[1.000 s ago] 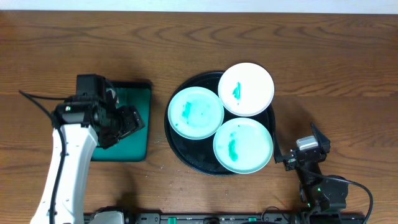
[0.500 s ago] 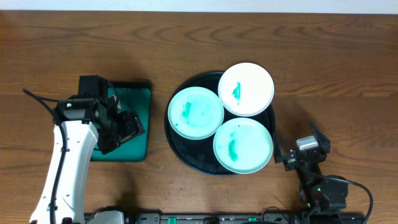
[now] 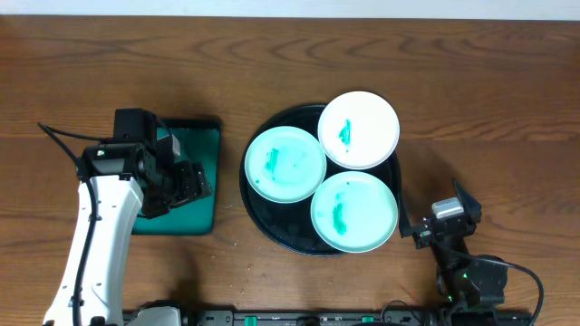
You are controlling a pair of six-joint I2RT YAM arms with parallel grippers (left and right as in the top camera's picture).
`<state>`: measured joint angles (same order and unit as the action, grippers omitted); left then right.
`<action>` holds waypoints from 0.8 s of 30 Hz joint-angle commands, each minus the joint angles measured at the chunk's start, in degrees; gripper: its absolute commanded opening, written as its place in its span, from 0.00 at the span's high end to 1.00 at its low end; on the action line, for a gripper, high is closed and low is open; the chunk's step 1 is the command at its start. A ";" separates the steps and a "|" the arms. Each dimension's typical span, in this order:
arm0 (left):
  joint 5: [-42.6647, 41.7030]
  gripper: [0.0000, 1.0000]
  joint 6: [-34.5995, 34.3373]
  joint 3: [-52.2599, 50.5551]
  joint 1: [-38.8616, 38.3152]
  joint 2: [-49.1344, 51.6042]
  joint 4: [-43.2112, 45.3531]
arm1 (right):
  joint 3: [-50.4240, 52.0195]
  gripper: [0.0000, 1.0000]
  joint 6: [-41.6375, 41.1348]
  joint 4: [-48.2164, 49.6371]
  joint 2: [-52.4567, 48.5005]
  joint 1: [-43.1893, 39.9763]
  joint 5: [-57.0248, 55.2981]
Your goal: Clean dirty plates on tray and stack at the side
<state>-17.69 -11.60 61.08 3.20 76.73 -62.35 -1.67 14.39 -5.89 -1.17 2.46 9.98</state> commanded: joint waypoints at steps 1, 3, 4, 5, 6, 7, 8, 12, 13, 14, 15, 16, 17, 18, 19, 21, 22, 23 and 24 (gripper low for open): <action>0.35 0.18 1.49 1.29 -0.17 -0.04 -0.46 | 0.28 0.01 0.68 0.28 -0.07 -0.87 -0.50; 0.35 0.18 1.49 1.29 -0.17 -0.04 -1.05 | 0.28 0.01 0.76 0.85 -0.07 -0.87 -0.61; 0.35 0.18 1.49 1.29 -0.17 -0.04 -1.16 | 0.31 0.01 1.70 0.79 -0.07 -0.90 -1.57; 0.35 0.18 1.49 1.29 -0.17 -0.04 -1.27 | 0.31 0.01 2.49 0.98 -0.07 -0.90 -1.77; 0.37 0.18 1.49 1.29 -0.17 -0.04 -1.25 | 0.31 0.01 2.58 1.68 -0.07 -0.90 -1.44; 0.35 0.18 1.49 1.29 -0.17 -0.04 -1.25 | 0.26 0.01 2.10 2.58 -0.07 -0.87 0.22; 0.35 0.18 1.49 1.29 -0.17 -0.04 -1.22 | 0.11 0.01 0.70 3.52 -0.07 -0.87 2.36; 0.35 0.18 1.44 1.29 -0.17 -0.02 -0.42 | -2.60 0.01 -9.42 3.65 -0.46 -0.87 5.20; 0.35 0.18 1.44 1.29 -0.17 -0.02 -0.13 | -3.65 0.01 -11.23 2.86 -0.94 -0.87 5.51; 0.35 0.18 1.44 1.29 -0.17 -0.02 0.13 | -5.31 0.01 -12.83 1.57 -1.99 -0.87 6.34; 0.35 0.18 1.44 1.29 -0.17 -0.02 0.35 | -6.91 0.01 -13.46 0.31 -3.28 -0.87 7.41; 0.35 0.18 1.44 1.29 -0.17 -0.02 0.57 | -8.74 0.01 -13.53 -1.25 -5.05 -0.87 8.72; 0.35 0.18 1.44 1.29 -0.17 -0.02 0.81 | -11.04 0.01 -13.53 -3.13 -7.56 -0.87 9.94; 0.35 0.18 1.44 1.29 -0.17 -0.02 1.07 | -14.62 0.01 -13.53 -5.79 -12.00 -0.87 11.39; 0.35 0.18 1.44 1.29 -0.17 -0.02 1.20 | -16.76 0.01 -13.53 -7.28 -14.86 -0.87 12.13; 0.35 0.18 1.44 1.29 -0.17 -0.02 1.75 | -23.74 0.01 -13.53 -11.47 -23.91 -0.87 15.56; 0.35 0.18 1.44 1.29 -0.17 -0.02 1.86 | -27.65 0.01 -13.53 -13.73 -28.68 -0.85 17.81; 0.35 0.18 1.44 1.29 -0.17 -0.02 2.14 | -33.00 0.01 -13.57 -16.63 -34.91 -0.85 21.33; 0.35 0.18 1.44 1.29 -0.17 -0.02 2.25 | -36.48 0.01 -13.57 -18.56 -38.82 -0.85 23.67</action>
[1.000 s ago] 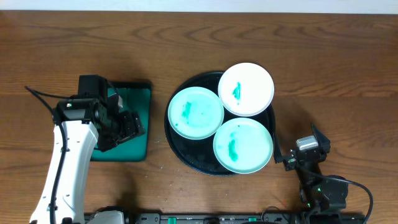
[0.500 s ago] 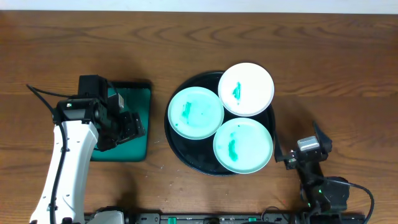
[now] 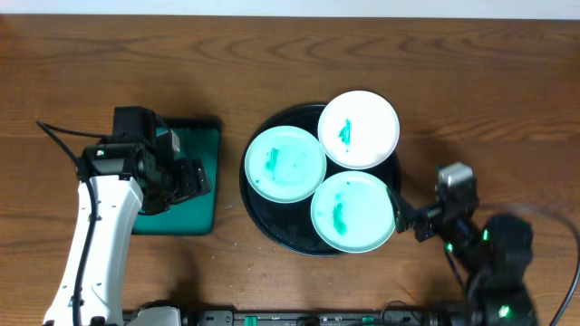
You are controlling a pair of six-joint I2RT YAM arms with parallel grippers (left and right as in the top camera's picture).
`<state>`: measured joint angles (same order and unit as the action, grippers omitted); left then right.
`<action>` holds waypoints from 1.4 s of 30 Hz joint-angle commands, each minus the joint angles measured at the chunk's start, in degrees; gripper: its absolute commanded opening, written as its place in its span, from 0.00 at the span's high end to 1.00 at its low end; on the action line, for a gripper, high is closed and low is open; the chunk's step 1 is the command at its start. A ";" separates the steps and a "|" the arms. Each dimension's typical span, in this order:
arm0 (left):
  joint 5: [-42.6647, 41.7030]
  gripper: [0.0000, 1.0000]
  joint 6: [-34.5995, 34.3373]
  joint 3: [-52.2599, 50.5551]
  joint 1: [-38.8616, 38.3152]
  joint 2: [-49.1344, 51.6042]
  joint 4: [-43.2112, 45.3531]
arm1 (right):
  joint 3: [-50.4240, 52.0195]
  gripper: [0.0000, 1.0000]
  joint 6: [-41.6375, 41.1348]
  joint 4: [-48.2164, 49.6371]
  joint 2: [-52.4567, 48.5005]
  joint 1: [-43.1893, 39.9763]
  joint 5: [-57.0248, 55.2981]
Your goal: Clean dirty plates on tray and stack at the side
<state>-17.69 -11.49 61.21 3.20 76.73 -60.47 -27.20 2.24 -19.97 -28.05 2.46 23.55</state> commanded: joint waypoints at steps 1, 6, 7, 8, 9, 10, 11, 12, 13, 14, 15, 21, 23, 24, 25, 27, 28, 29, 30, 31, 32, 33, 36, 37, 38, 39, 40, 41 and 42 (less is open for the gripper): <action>0.35 0.18 1.33 1.16 -0.17 -0.02 0.39 | -15.06 0.01 -1.42 -6.86 -16.41 -0.85 12.98; 0.33 0.18 1.14 1.16 -0.17 -0.02 0.55 | -34.99 0.01 -1.40 -22.12 -36.70 -0.55 22.34; 0.33 0.18 1.14 1.16 -0.17 -0.02 0.55 | -38.56 0.01 -1.38 -25.90 -40.11 -0.15 22.40; 0.33 0.18 1.14 1.16 -0.17 -0.02 0.52 | -41.68 0.01 -1.33 -29.35 -43.10 0.33 22.27; 0.35 0.18 1.14 1.16 -0.17 -0.02 0.52 | -45.16 0.01 -1.31 -33.33 -46.64 0.87 21.55; 0.33 0.18 1.14 1.16 -0.17 -0.02 0.52 | -47.82 0.01 -1.31 -36.37 -49.51 1.44 20.98; 0.33 0.18 1.14 1.16 -0.17 -0.02 0.52 | -50.25 0.01 -1.03 -39.26 -52.28 2.08 20.35; 0.33 0.18 1.14 1.16 -0.17 -0.02 0.52 | -52.81 0.01 0.83 -42.27 -55.36 2.95 19.76; 0.33 0.18 1.11 1.16 -0.17 -0.02 0.52 | -54.86 0.01 2.38 -44.81 -58.14 4.02 18.73; 0.33 0.18 1.11 1.16 -0.17 -0.02 0.52 | -56.57 0.01 2.56 -46.97 -60.43 5.01 16.87; 0.33 0.18 1.11 1.16 -0.17 -0.02 0.52 | -58.31 0.01 2.49 -49.13 -62.95 6.29 13.84; 0.33 0.18 1.11 1.16 -0.17 -0.02 -0.48 | -61.88 0.01 -6.69 -52.61 -70.77 13.25 -1.60; 0.33 0.18 1.11 1.16 -0.17 -0.02 -0.61 | -61.88 0.01 -7.30 -51.43 -71.69 14.95 -2.51; 0.33 0.18 1.11 1.16 -0.17 -0.02 -0.66 | -61.88 0.01 -7.28 -50.42 -72.13 15.82 -2.54; 0.33 0.18 1.11 1.16 -0.17 -0.02 -0.63 | -61.88 0.01 -7.50 -49.11 -72.41 16.48 -2.25; 0.33 0.18 1.11 1.16 -0.17 -0.02 -0.59 | -61.86 0.01 -8.20 -47.45 -72.91 17.90 0.59; 0.33 0.18 1.11 1.16 -0.17 -0.02 -0.59 | -61.86 0.01 -8.17 -46.88 -73.09 18.49 1.18; 0.33 0.18 1.11 1.16 -0.17 -0.02 -0.59 | -61.86 0.01 -8.15 -45.70 -73.16 18.95 1.01; 0.33 0.18 1.11 1.16 -0.17 -0.02 -0.59 | -61.86 0.01 -8.20 -43.69 -73.16 19.34 0.76; 0.33 0.18 1.11 1.16 -0.17 -0.02 -0.61 | -61.86 0.01 -8.24 -42.69 -73.16 19.61 0.87; 0.33 0.18 1.11 1.16 -0.17 -0.02 -0.66 | -61.86 0.01 -8.26 -41.48 -73.16 19.87 1.22; 0.33 0.18 1.11 1.16 -0.17 -0.02 -0.76 | -61.86 0.01 -11.45 -40.15 -73.16 20.15 0.15; 0.33 0.18 1.11 1.16 -0.17 -0.02 -0.76 | -61.61 0.01 -27.74 -40.96 -73.55 20.72 -7.69; 0.33 0.18 1.11 1.16 -0.17 -0.02 -0.76 | -61.29 0.01 -29.35 -41.00 -73.70 21.07 -8.90; 0.33 0.18 1.11 1.16 -0.17 -0.02 -0.74 | -60.87 0.01 -29.44 -40.46 -74.01 21.55 -9.18; 0.33 0.18 1.11 1.16 -0.17 -0.02 -0.74 | -60.37 0.02 -29.42 -39.63 -74.40 22.14 -9.16; 0.33 0.18 1.11 1.16 -0.17 -0.02 -0.74 | -59.91 0.04 -29.42 -38.93 -74.99 22.77 -9.14; 0.33 0.18 1.11 1.16 -0.17 -0.02 -0.72 | -59.54 0.06 -29.44 -38.40 -75.63 23.50 -9.16; 0.33 0.18 1.11 1.16 -0.17 -0.02 -0.74 | -59.17 0.09 -29.75 -37.92 -76.63 24.39 -9.18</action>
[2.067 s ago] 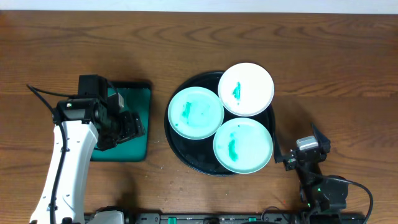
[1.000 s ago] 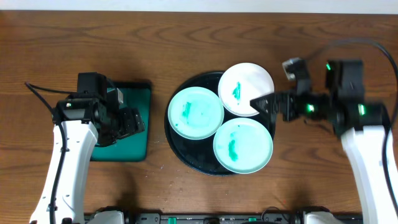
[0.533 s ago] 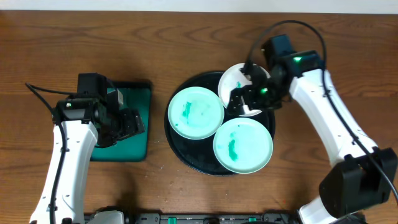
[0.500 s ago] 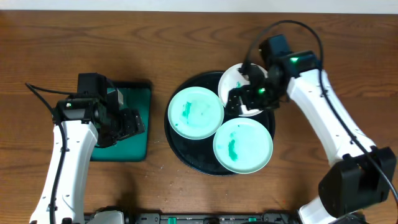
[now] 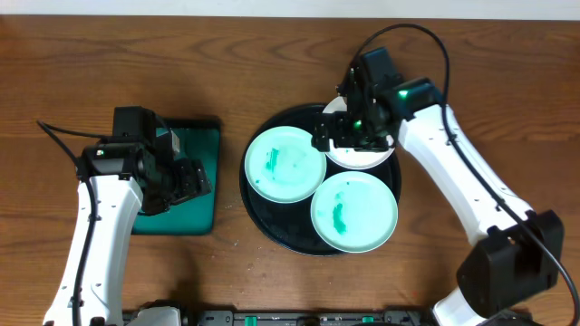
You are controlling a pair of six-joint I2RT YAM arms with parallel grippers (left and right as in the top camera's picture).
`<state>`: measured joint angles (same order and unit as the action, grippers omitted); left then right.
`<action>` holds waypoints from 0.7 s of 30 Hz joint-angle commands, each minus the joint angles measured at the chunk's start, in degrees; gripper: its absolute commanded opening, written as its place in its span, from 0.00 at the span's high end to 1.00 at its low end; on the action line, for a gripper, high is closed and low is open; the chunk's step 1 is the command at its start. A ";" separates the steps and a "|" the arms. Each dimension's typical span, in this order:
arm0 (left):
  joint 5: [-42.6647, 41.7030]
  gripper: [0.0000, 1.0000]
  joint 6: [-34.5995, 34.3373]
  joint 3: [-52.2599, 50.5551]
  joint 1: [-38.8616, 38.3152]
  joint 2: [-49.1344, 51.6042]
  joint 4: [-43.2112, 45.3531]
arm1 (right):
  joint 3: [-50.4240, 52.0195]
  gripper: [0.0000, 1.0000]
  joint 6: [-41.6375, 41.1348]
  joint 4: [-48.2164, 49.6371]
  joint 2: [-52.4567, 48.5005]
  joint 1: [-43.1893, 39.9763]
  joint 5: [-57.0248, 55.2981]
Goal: Clean dirty plates on tray and stack at the side
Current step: 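Reach the right gripper to the tray and grip the left green plate's rim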
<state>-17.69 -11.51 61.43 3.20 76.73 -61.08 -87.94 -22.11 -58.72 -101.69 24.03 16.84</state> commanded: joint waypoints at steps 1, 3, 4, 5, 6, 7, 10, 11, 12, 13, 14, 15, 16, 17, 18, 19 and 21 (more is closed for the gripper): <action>0.33 0.18 1.14 0.94 -0.17 -0.02 -0.13 | 1.86 0.12 -6.25 1.25 -3.98 3.69 -2.47; 0.33 0.18 1.14 0.92 -0.17 -0.02 -0.15 | 2.25 0.27 -9.66 2.25 -6.43 5.46 -2.60; 0.33 0.18 1.14 0.87 -0.17 -0.02 -0.15 | 2.25 0.36 -12.61 2.40 -7.63 6.16 -3.28; 0.33 0.18 1.14 0.81 -0.17 -0.02 -0.13 | 2.25 0.37 -15.06 2.43 -8.59 6.58 -4.17; 0.33 0.18 1.14 0.72 -0.17 0.00 -0.13 | 2.25 0.33 -17.44 2.47 -9.70 6.97 -5.31; 0.33 0.18 1.14 0.68 -0.17 0.00 -0.31 | 2.25 0.32 -19.10 3.08 -11.63 7.30 -6.08; 0.35 0.18 1.16 0.66 -0.17 0.00 -0.61 | 2.25 0.29 -19.17 4.52 -14.27 7.30 -5.86; 0.35 0.18 1.16 0.66 -0.17 0.00 -0.61 | 2.25 0.28 -18.47 5.18 -14.99 7.23 -5.84; 0.35 0.18 1.16 0.66 -0.17 0.00 -0.61 | 2.25 0.28 -17.59 5.77 -15.34 7.13 -5.81; 0.33 0.18 1.16 0.66 -0.17 0.00 -0.61 | 2.25 0.28 -16.98 6.21 -15.52 7.04 -5.88; 0.35 0.18 1.16 0.66 -0.17 0.00 -0.61 | 2.25 0.29 -16.28 6.80 -15.58 6.93 -5.99; 0.35 0.18 1.16 0.66 -0.17 0.00 -0.61 | 2.25 0.29 -16.15 7.17 -15.58 6.75 -6.19; 0.33 0.18 1.16 0.66 -0.17 0.00 -0.61 | 2.25 0.29 -16.17 7.43 -15.58 6.62 -6.32; 0.35 0.18 1.16 0.66 -0.17 0.00 -0.61 | 2.25 0.29 -16.15 7.80 -15.58 6.43 -6.45; 0.35 0.18 1.16 0.66 -0.17 0.00 -0.61 | 2.25 0.29 -16.15 8.11 -15.65 6.27 -6.60; 0.35 0.18 1.16 0.66 -0.17 0.00 -0.61 | 2.29 0.30 -16.15 8.37 -15.74 6.08 -6.97; 0.35 0.18 1.16 0.66 -0.17 0.00 -0.61 | 2.32 0.31 -14.56 9.46 -16.46 5.97 -7.13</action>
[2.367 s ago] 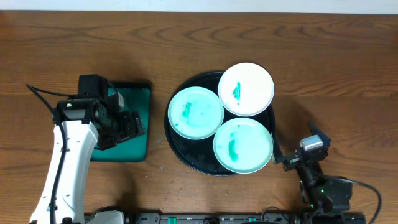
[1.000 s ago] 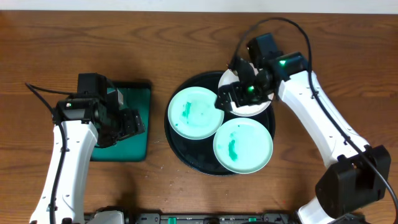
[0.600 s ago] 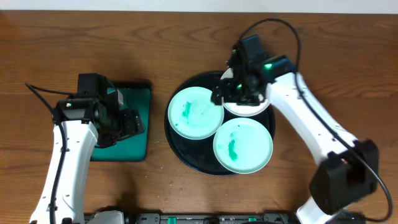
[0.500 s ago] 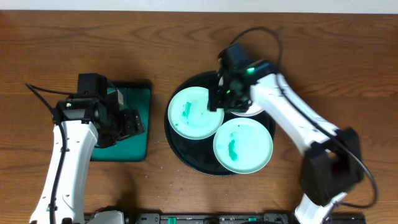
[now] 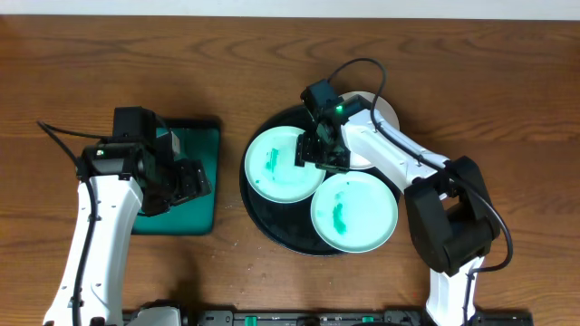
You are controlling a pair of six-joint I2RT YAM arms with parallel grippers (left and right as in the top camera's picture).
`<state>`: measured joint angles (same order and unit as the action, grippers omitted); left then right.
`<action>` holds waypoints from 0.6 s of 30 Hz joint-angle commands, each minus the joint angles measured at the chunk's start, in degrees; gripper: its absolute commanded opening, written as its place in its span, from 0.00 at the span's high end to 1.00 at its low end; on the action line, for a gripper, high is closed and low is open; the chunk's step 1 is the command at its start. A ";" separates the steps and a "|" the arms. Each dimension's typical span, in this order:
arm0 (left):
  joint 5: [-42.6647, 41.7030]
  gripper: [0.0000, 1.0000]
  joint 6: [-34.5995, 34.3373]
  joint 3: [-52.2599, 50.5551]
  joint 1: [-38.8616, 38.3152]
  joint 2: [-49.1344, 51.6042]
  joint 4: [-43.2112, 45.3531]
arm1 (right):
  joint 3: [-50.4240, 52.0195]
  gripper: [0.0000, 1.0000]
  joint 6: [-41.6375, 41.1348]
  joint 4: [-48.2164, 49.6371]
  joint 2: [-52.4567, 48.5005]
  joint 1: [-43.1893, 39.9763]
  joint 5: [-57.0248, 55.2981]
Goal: Clean dirty plates on tray and stack at the side
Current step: 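Reach the right gripper to the tray and grip the left green plate's rim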
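A round black tray (image 5: 272, 231) holds three plates. The left teal plate (image 5: 275, 167) and the near teal plate (image 5: 355, 215) each carry a green smear. My right arm covers most of the white plate (image 5: 384, 110) at the back. The right gripper (image 5: 313, 154) is over the right rim of the left teal plate, where the plates meet; its jaws cannot be made out from above. My left gripper (image 5: 188, 181) rests over the right part of a dark green pad (image 5: 195, 215), and its jaws are not clear either.
The green pad lies on the wooden table (image 5: 109, 72) left of the tray. The left arm's white link runs down to the near left edge. The right arm's cable loops over the back of the tray.
My right gripper has moved from over the white plate's left side to the right rim of the left teal plate. The forearm now lies across the white plate. The left arm is unchanged.
The right arm was folded low at the near right edge, then lifted a little toward the near plate. Then it was reaching over the white plate at the back of the tray, and now it is at the left teal plate. The plates and left arm stayed put.
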<state>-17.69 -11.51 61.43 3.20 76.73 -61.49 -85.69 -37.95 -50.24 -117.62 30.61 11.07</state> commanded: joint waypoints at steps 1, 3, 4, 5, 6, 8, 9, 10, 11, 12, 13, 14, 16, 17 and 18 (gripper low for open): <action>0.35 0.18 1.16 0.66 -0.17 0.00 -0.22 | 0.07 0.32 1.86 1.20 -0.81 -0.61 -1.36; 0.35 0.18 1.16 0.66 -0.17 0.00 -0.20 | 0.07 0.34 2.03 1.27 -1.64 -0.61 -1.38; 0.35 0.18 1.16 0.66 -0.17 0.00 -0.20 | 0.09 0.36 2.08 1.38 -2.08 -0.61 -1.42; 0.35 0.18 1.16 0.66 -0.17 0.00 -0.20 | 0.07 0.39 2.51 1.66 -2.43 -0.61 -1.38; 0.35 0.18 1.16 0.66 -0.17 0.00 -0.17 | 0.09 0.42 2.75 1.88 -2.67 -0.61 -1.40; 0.35 0.18 1.16 0.66 -0.17 0.00 -0.17 | 0.09 0.51 2.91 2.27 -3.30 -0.61 -1.40; 0.35 0.18 1.16 0.66 -0.17 0.00 -0.17 | 0.09 0.56 2.89 2.34 -3.61 -0.61 -1.42; 0.35 0.18 1.16 0.66 -0.17 0.00 -0.17 | 0.09 0.58 2.89 2.34 -3.82 -0.61 -1.42; 0.35 0.18 1.16 0.66 -0.17 0.00 -0.15 | 0.09 0.59 2.89 2.38 -4.22 -0.61 -1.40; 0.35 0.18 1.16 0.66 -0.17 0.00 -0.15 | 0.11 0.60 2.89 2.40 -4.39 -0.61 -1.42; 0.35 0.18 1.18 0.66 -0.17 0.00 -0.15 | 0.17 0.62 2.89 2.60 -4.72 -0.61 -1.57; 0.35 0.18 1.16 0.66 -0.17 0.00 -0.15 | 0.20 0.65 2.89 2.71 -4.92 -0.61 -1.64; 0.35 0.18 1.16 0.66 -0.17 0.00 -0.15 | 0.22 0.81 2.89 2.91 -5.27 -0.57 -1.99; 0.35 0.18 1.16 0.66 -0.17 0.00 -0.15 | 0.24 0.89 2.86 2.93 -5.31 -0.57 -2.27; 0.35 0.18 1.16 0.66 -0.17 0.00 -0.13 | 0.33 0.98 2.89 3.13 -5.31 -0.55 -2.29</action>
<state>-17.69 -11.51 61.43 3.20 76.73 -61.52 -85.65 -35.24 -48.16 -121.23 30.24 7.92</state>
